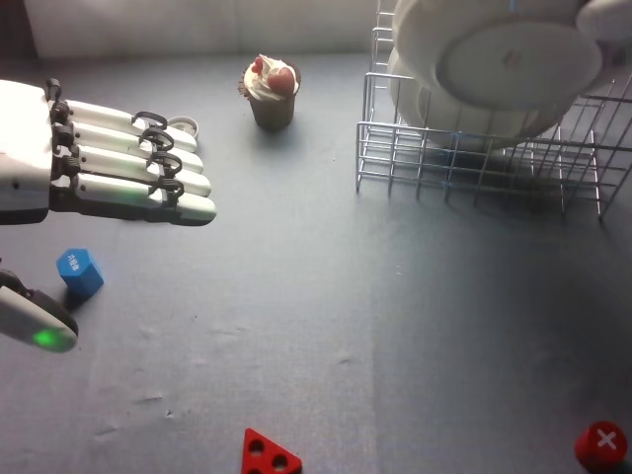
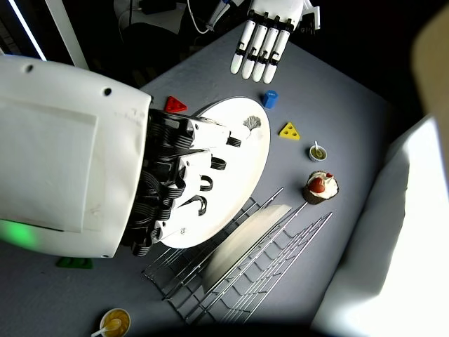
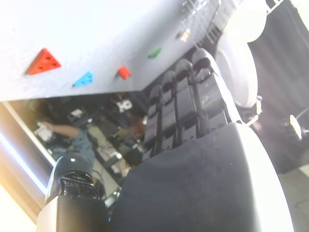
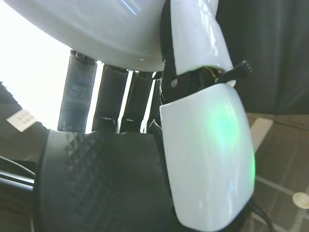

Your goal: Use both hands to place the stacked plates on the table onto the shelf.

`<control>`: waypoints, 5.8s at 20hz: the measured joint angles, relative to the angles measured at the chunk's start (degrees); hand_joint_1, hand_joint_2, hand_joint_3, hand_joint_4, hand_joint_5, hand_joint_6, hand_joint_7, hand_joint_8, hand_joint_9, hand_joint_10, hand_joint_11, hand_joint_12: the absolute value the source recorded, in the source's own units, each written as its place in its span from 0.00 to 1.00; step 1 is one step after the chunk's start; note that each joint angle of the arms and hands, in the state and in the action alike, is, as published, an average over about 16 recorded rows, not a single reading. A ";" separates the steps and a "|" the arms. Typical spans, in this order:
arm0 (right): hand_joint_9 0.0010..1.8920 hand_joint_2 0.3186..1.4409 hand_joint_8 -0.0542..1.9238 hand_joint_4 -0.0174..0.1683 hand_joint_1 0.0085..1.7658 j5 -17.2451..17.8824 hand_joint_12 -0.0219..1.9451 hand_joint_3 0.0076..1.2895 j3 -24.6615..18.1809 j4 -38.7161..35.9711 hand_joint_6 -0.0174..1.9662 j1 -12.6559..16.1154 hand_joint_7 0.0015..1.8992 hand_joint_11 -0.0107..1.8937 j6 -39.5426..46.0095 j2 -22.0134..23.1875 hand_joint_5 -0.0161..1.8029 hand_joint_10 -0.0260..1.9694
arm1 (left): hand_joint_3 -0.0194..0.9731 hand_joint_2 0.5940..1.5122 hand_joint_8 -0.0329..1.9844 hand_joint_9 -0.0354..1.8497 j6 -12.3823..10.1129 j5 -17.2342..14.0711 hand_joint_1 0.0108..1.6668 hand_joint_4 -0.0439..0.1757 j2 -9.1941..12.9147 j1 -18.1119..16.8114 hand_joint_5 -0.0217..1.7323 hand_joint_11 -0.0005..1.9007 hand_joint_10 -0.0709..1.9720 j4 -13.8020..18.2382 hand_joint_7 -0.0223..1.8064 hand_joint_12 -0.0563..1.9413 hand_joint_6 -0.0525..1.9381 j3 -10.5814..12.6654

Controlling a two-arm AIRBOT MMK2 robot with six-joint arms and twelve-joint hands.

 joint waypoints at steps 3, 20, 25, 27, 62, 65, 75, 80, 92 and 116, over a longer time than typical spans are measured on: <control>0.62 0.59 0.27 0.04 0.84 -0.34 0.69 0.00 0.31 0.63 0.43 -0.43 0.60 0.52 0.00 0.10 0.52 0.31 | 0.03 0.54 0.02 0.12 0.00 -0.06 0.03 0.22 0.00 -0.03 0.09 0.10 0.04 0.20 0.12 0.03 0.04 -0.05; 0.63 0.59 0.27 0.03 0.84 -1.54 0.68 0.00 8.77 3.51 0.43 -2.66 0.60 0.53 0.01 -7.01 0.52 0.29 | 0.03 0.56 0.02 0.12 -0.01 0.66 0.04 0.22 -0.01 -0.43 0.08 0.09 0.04 0.92 0.11 0.03 0.04 -0.71; 0.63 0.59 0.26 0.03 0.84 -1.35 0.67 0.00 11.95 4.90 0.43 -3.19 0.61 0.53 0.15 -10.04 0.52 0.29 | 0.03 0.56 0.02 0.12 -0.01 0.85 0.04 0.22 -0.11 -0.54 0.08 0.09 0.04 1.40 0.11 0.03 0.04 -0.95; 0.63 0.58 0.26 0.03 0.84 -1.18 0.67 0.00 13.12 5.46 0.42 -3.55 0.61 0.53 0.28 -11.00 0.52 0.28 | 0.03 0.56 0.02 0.12 -0.01 0.91 0.04 0.22 -0.17 -0.55 0.09 0.09 0.04 1.56 0.11 0.03 0.04 -1.02; 0.51 0.60 0.07 0.06 0.68 1.20 0.04 0.00 17.46 5.95 0.16 -11.86 0.45 0.57 3.27 -15.70 0.43 0.03 | 0.03 0.56 0.02 0.13 -0.01 -0.03 0.07 0.22 -1.38 -0.57 0.11 0.09 0.04 1.12 0.12 0.03 0.04 -1.45; 0.47 0.59 0.05 0.05 0.65 1.25 0.03 0.00 17.21 5.99 0.07 -10.88 0.41 0.53 3.48 -15.42 0.39 0.03 | 0.03 0.56 0.02 0.13 -0.01 -0.23 0.06 0.22 -1.38 -0.57 0.11 0.09 0.04 0.96 0.12 0.03 0.04 -1.38; 0.27 0.55 0.04 0.06 0.52 1.22 0.02 0.00 14.43 1.98 0.02 -5.66 0.25 0.31 3.64 -12.31 0.24 0.02 | 0.03 0.56 0.02 0.12 -0.01 -0.69 0.07 0.22 -1.38 -0.57 0.10 0.09 0.04 0.52 0.12 0.03 0.04 -1.39; 0.18 0.53 0.03 0.06 0.45 3.67 0.02 0.00 10.60 -11.13 0.02 -6.42 0.17 0.21 3.64 -7.82 0.16 0.02 | 0.03 0.55 0.02 0.12 -0.01 -0.86 0.07 0.22 -1.38 -0.57 0.10 0.09 0.04 0.47 0.12 0.03 0.04 -1.39; 0.08 0.54 0.03 0.11 0.22 30.58 0.01 0.00 -7.00 -43.45 0.02 -27.33 0.07 0.11 -12.61 12.38 0.04 0.02 | 0.03 0.54 0.02 0.11 -0.01 -0.90 0.05 0.22 -1.37 -0.57 0.08 0.08 0.04 0.13 0.10 0.03 0.04 -1.45; 0.10 0.66 0.03 0.12 0.08 57.27 0.02 0.00 -25.43 -54.04 0.02 -58.10 0.08 0.14 -22.74 28.06 0.07 0.02 | 0.03 0.56 0.02 0.05 -0.01 -0.45 0.07 0.22 -1.17 -0.57 0.04 0.04 0.04 -0.01 0.05 0.03 0.04 -1.87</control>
